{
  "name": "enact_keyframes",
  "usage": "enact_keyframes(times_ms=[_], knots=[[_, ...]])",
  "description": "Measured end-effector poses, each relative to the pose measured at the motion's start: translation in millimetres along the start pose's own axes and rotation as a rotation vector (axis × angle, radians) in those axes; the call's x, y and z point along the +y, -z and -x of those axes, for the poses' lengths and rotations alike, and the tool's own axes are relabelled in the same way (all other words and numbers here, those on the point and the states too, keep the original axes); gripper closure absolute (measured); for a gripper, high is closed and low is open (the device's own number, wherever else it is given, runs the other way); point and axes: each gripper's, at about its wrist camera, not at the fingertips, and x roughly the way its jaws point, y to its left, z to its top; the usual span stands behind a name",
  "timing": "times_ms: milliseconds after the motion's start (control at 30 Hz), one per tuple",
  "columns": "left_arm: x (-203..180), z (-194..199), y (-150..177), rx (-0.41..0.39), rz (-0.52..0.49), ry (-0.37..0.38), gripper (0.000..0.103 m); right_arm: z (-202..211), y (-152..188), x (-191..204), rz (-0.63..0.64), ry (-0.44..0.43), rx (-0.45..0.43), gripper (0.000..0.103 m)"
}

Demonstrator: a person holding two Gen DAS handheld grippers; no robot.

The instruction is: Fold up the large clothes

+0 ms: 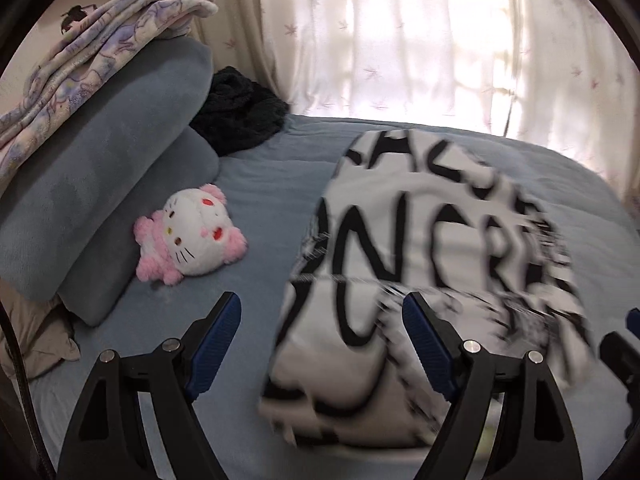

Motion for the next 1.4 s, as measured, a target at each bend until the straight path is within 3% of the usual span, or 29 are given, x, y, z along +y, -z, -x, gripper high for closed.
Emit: enact_keyframes(times_ms=[167, 367, 533, 833, 1033, 1267, 1400], knots=[[-11, 74, 16, -0.003, -0.024, 0.045, 0.021, 71, 14, 1, 0.007, -0.004, 0.007, 0.023], [-23, 177, 36, -0.07, -0.071, 0.087, 0.02, 170, 34, -5, -0.017, -0.018, -0.009, 0.023], [-30, 257, 55, -0.11, -0.053, 0.135, 0.005, 249, 49, -8, -0.015, -0.013, -0.044, 0.023], [-61, 360, 128, -0.141, -0.116, 0.199, 0.005, 339, 103, -5, 0.02, -0.022, -0.062, 0.023], [-81, 393, 188, -0.154, -0.142, 0.229, 0.005, 368, 154, -20, -0.009, -0.026, -0.041, 0.023], [-100, 404, 254, -0.148, -0.16, 0.271, 0.005, 371, 219, -42, -0.044, 0.023, -0.037, 0.022], [-110, 398, 283, -0.123, -0.17, 0.262, 0.005, 368, 250, -54, -0.08, 0.055, -0.046, 0.006]])
